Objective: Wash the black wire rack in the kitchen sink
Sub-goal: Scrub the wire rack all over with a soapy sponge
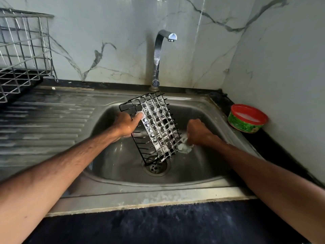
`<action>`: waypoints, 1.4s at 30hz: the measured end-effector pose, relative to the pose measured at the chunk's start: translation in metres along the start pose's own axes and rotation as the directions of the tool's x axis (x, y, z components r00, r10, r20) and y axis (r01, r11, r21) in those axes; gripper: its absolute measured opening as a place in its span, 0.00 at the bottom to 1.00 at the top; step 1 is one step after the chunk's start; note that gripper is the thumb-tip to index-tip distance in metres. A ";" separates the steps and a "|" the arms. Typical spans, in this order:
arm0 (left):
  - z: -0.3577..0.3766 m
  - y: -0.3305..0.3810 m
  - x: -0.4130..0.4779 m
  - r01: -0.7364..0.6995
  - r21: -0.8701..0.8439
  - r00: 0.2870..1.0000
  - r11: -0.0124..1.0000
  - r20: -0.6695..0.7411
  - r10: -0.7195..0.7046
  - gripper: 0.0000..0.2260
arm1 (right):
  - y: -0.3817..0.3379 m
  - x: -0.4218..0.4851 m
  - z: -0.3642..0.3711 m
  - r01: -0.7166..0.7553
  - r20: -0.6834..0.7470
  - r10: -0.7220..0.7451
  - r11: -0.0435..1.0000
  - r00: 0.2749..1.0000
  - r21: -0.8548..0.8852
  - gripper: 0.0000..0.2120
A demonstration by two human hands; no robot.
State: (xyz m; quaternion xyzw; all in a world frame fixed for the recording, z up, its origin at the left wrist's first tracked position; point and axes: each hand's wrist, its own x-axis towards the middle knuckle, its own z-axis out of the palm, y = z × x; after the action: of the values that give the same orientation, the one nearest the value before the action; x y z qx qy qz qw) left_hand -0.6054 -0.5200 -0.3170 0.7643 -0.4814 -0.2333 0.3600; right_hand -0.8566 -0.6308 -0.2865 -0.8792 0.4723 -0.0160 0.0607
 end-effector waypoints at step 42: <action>-0.020 0.022 -0.023 -0.385 0.645 0.764 0.660 -0.179 0.620 0.43 | -0.009 -0.002 -0.042 0.275 -0.312 0.163 0.212 0.936 0.938 0.11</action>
State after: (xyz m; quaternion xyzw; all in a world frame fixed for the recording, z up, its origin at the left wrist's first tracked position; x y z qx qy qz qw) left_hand -0.6139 -0.4994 -0.2869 0.6978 -0.6438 0.1884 0.2510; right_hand -0.8535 -0.6281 -0.2432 -0.6435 0.3265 -0.4642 0.5137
